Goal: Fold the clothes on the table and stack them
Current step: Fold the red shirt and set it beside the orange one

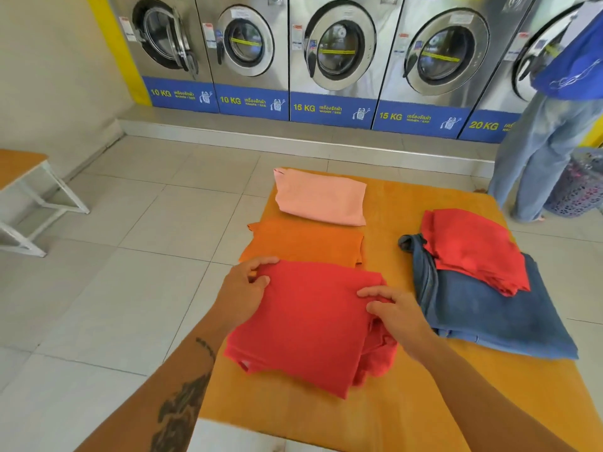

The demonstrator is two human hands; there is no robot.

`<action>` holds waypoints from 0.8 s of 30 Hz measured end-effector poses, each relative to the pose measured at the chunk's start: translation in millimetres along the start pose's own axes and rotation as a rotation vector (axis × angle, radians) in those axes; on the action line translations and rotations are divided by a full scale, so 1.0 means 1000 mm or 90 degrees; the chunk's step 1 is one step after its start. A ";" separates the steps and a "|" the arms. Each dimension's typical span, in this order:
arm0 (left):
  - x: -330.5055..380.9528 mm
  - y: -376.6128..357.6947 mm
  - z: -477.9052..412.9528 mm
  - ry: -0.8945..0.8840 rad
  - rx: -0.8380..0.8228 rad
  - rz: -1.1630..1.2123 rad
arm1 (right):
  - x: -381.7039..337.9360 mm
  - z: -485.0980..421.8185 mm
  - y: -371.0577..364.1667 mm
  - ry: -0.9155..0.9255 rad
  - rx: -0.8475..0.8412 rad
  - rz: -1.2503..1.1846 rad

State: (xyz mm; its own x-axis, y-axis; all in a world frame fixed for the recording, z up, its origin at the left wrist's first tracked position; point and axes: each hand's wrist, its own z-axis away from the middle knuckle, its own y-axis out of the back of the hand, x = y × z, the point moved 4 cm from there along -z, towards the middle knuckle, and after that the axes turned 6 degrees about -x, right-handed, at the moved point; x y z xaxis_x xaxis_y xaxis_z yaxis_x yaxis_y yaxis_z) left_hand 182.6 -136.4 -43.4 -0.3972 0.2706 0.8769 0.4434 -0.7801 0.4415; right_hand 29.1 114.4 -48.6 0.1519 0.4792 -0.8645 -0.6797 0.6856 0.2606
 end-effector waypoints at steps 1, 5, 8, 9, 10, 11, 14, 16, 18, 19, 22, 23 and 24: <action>-0.010 0.004 -0.002 0.012 0.008 -0.045 | 0.007 -0.003 -0.014 -0.027 -0.014 0.034; -0.043 0.000 0.000 0.068 -0.005 -0.307 | 0.027 0.002 -0.049 -0.098 -0.006 0.428; -0.054 -0.021 0.018 0.044 -0.057 -0.403 | 0.018 0.019 -0.072 0.042 0.072 0.658; -0.060 -0.029 0.026 0.042 -0.082 -0.433 | 0.020 0.022 -0.080 0.056 0.046 0.714; -0.068 -0.035 0.033 0.039 -0.096 -0.469 | 0.027 0.022 -0.088 0.046 -0.009 0.748; -0.074 -0.039 0.040 0.035 -0.093 -0.502 | 0.036 0.023 -0.092 0.009 -0.077 0.747; -0.082 -0.041 0.047 0.034 -0.080 -0.528 | 0.047 0.018 -0.090 -0.055 -0.183 0.714; -0.079 -0.038 0.044 0.042 -0.095 -0.508 | 0.043 0.013 -0.084 -0.066 -0.197 0.703; -0.075 -0.034 0.041 0.058 -0.116 -0.483 | 0.039 0.009 -0.079 -0.069 -0.202 0.682; -0.072 -0.032 0.041 0.066 -0.122 -0.472 | 0.036 0.009 -0.078 -0.067 -0.207 0.671; -0.060 -0.028 0.040 0.093 -0.111 -0.440 | 0.032 0.014 -0.070 -0.049 -0.203 0.591; -0.054 -0.027 0.039 0.096 -0.089 -0.411 | 0.030 0.017 -0.064 -0.036 -0.189 0.560; -0.047 -0.028 0.038 0.087 -0.059 -0.374 | 0.028 0.020 -0.056 -0.018 -0.168 0.535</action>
State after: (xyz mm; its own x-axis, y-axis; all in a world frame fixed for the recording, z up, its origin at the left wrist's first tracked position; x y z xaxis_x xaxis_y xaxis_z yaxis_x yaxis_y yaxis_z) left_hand 219.1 -106.2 -89.2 -0.6558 0.6011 0.4567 0.0491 -0.5697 0.8204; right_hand 85.8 99.9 -78.5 -0.4578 0.7836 -0.4200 -0.7174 -0.0467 0.6950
